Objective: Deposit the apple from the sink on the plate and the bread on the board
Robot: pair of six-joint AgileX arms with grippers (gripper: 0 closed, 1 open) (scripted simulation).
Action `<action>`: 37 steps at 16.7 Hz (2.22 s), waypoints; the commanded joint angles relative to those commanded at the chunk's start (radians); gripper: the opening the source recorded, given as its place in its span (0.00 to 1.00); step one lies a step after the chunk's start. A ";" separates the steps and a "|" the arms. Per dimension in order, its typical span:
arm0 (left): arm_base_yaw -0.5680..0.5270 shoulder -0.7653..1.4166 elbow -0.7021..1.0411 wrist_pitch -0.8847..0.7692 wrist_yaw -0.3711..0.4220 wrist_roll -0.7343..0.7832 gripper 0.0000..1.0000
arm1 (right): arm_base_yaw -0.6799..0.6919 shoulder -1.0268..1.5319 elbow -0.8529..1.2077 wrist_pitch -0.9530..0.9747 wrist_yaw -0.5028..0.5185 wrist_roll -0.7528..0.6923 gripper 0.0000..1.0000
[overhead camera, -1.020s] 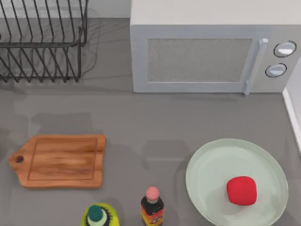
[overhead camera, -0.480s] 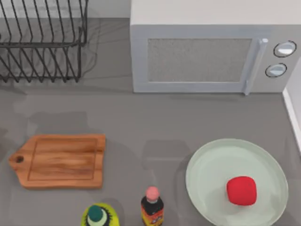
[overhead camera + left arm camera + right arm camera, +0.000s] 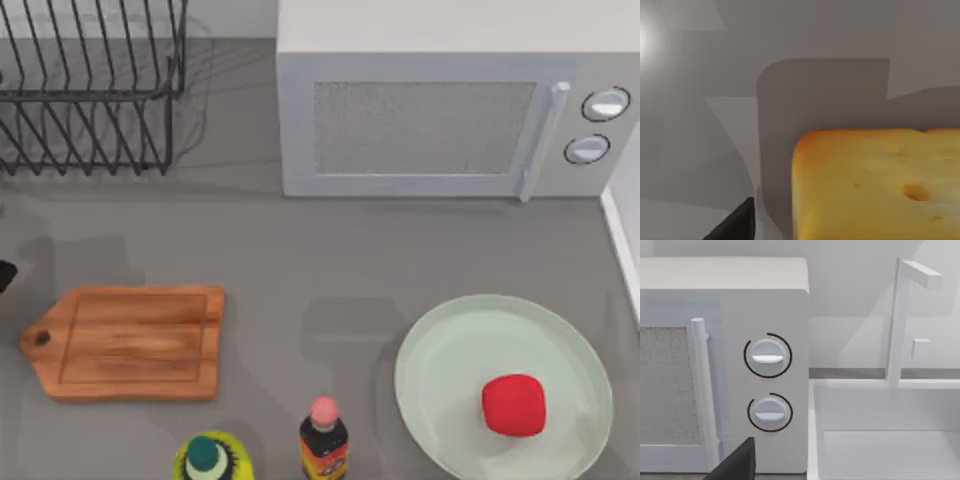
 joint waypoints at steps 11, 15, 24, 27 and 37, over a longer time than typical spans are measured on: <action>0.000 0.000 0.000 0.001 0.000 0.000 0.40 | 0.000 0.000 0.000 0.000 0.000 0.000 1.00; 0.000 0.000 0.000 0.001 0.000 0.000 0.10 | 0.000 0.000 0.000 0.000 0.000 0.000 1.00; 0.000 0.000 0.000 0.001 0.000 0.000 0.00 | 0.000 0.000 0.000 0.000 0.000 0.000 1.00; -0.001 -0.006 0.013 -0.016 0.001 0.000 0.00 | 0.000 0.000 0.000 0.000 0.000 0.000 1.00; -0.005 -0.127 0.244 -0.370 0.000 -0.004 0.00 | 0.000 0.000 0.000 0.000 0.000 0.000 1.00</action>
